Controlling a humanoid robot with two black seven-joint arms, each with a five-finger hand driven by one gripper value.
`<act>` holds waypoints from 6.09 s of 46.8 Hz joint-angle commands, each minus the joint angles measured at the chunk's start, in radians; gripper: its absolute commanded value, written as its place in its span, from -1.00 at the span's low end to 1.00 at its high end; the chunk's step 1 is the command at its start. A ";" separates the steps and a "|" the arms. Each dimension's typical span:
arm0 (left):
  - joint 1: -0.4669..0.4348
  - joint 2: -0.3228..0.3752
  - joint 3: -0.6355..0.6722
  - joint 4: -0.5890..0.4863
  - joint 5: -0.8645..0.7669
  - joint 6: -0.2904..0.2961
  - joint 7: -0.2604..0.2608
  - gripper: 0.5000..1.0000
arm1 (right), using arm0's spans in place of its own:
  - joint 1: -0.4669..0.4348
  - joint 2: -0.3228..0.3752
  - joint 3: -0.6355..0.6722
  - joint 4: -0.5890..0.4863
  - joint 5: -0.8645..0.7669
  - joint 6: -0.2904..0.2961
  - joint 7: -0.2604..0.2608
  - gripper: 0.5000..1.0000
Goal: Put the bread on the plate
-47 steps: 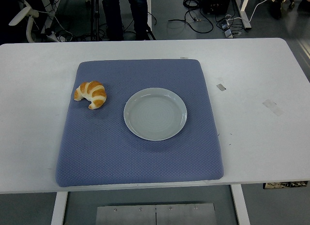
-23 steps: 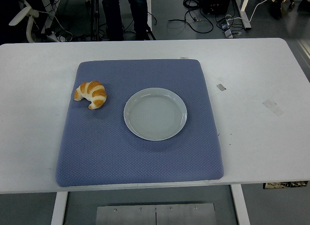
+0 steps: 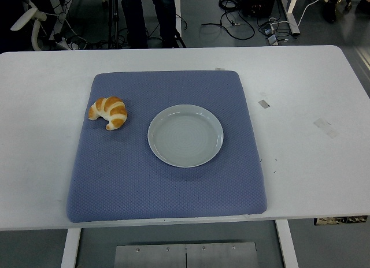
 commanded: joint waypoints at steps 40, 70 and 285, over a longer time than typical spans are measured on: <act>-0.141 -0.040 0.134 -0.142 0.412 0.012 0.037 0.79 | 0.000 0.000 0.000 0.000 0.000 0.000 0.000 1.00; -0.139 -0.046 0.266 -0.409 0.655 0.163 0.194 0.87 | 0.000 0.000 0.000 0.000 0.000 0.000 0.000 1.00; -0.270 -0.472 0.285 -0.414 1.101 0.100 0.269 -0.55 | 0.000 0.000 0.000 0.000 0.000 0.000 0.000 1.00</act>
